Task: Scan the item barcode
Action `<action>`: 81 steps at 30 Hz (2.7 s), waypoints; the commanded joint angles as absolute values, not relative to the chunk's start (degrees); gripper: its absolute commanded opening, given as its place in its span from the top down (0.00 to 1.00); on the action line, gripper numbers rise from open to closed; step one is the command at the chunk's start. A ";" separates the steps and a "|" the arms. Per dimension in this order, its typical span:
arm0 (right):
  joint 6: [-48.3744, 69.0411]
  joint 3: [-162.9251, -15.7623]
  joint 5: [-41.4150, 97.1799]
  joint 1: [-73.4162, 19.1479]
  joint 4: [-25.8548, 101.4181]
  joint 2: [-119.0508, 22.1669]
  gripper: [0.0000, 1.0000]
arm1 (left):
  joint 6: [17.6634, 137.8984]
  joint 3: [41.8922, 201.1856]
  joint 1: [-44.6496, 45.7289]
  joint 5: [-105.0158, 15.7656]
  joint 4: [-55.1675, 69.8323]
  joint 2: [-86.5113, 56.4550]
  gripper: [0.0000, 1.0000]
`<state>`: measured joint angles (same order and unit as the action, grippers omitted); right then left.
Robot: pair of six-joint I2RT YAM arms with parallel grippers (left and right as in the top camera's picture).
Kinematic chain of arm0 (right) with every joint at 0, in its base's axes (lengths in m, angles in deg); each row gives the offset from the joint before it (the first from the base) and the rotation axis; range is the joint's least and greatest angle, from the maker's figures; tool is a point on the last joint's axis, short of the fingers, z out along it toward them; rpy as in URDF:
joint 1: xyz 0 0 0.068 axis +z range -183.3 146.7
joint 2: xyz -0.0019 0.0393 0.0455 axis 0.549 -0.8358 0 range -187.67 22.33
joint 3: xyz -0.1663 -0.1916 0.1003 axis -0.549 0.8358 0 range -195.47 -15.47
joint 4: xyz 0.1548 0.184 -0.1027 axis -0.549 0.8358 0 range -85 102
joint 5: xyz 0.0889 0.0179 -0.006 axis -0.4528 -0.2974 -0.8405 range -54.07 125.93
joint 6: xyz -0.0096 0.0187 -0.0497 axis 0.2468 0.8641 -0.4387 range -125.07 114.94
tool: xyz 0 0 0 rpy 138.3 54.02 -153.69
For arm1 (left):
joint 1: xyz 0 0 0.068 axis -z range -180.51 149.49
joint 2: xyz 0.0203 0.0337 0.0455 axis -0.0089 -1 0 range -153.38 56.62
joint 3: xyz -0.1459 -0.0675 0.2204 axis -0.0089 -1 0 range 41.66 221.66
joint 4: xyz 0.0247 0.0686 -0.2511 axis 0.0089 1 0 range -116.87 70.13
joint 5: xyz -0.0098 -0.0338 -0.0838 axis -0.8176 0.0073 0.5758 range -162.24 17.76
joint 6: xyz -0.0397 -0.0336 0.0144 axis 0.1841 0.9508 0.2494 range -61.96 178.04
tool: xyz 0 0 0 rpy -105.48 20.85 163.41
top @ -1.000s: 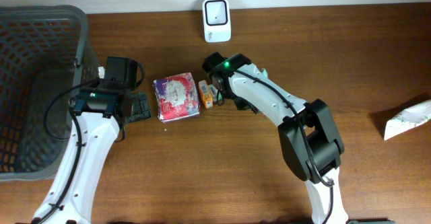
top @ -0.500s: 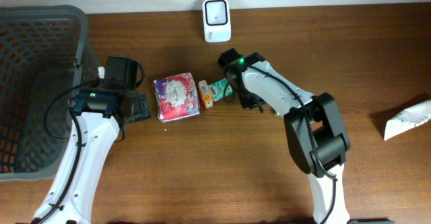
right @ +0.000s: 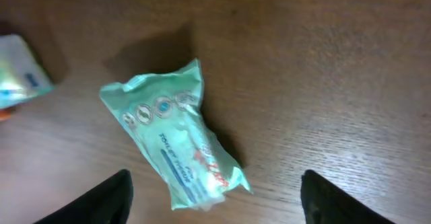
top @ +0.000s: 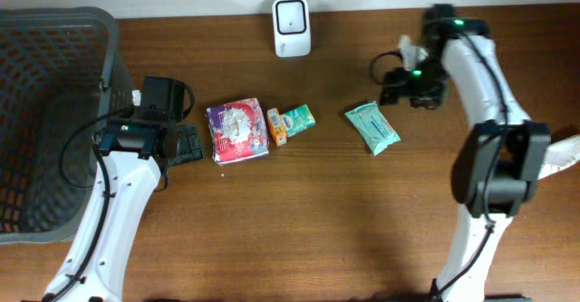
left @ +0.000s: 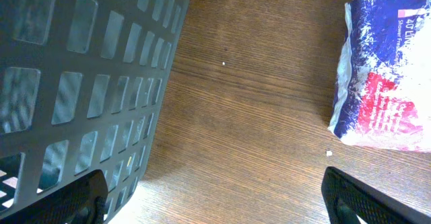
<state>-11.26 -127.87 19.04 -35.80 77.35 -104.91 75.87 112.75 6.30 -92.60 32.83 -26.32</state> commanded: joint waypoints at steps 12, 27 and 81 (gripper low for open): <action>-15.06 -103.89 -5.26 -37.83 57.29 -104.78 0.88 | 76.48 112.71 6.08 -92.60 32.74 -26.10 0.01; 34.27 -125.13 10.76 -21.00 9.23 -105.74 0.96 | 76.48 112.71 6.08 -92.60 32.74 -26.10 0.01; 30.64 -127.58 34.67 -68.52 70.18 -103.95 0.01 | 76.48 112.71 6.08 -92.60 32.74 -26.10 0.01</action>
